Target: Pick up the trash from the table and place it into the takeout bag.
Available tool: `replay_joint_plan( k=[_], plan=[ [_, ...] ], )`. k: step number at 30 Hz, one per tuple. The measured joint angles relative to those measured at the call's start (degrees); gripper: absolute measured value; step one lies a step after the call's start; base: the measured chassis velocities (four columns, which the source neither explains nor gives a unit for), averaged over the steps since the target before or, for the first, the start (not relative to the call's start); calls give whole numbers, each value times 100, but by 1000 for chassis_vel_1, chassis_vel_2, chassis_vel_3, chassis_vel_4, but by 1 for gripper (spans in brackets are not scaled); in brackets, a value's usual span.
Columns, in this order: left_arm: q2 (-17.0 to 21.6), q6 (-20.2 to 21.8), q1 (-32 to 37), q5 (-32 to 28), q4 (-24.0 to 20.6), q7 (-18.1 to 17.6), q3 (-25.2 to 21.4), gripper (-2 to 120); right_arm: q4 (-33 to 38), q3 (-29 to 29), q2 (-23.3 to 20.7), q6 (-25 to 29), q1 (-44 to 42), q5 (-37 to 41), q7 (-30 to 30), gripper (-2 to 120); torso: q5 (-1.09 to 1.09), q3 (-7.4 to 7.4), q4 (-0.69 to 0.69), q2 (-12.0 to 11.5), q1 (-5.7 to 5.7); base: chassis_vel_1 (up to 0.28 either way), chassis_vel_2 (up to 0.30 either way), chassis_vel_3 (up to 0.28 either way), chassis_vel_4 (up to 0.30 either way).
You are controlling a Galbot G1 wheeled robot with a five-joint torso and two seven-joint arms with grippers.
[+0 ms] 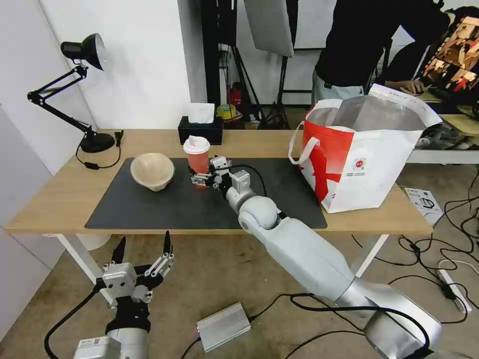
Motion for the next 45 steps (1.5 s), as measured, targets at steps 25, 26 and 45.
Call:
replay_joint_plan(
  k=[25,26,45],
  plan=[
    [-1,-24,6,2,11,-3,-5,100,-836,61,449,140,265,-13,-179,100,0,0,0,0,0,0,0,0,0],
    [-2,-25,5,-1,11,-4,-6,100,-905,65,476,154,293,-14,-192,100,0,0,0,0,0,0,0,0,0],
    [1,-32,-19,-29,43,-10,-9,100,-1472,146,607,321,435,6,-470,100,0,0,0,0,0,0,0,0,0]
  ],
)
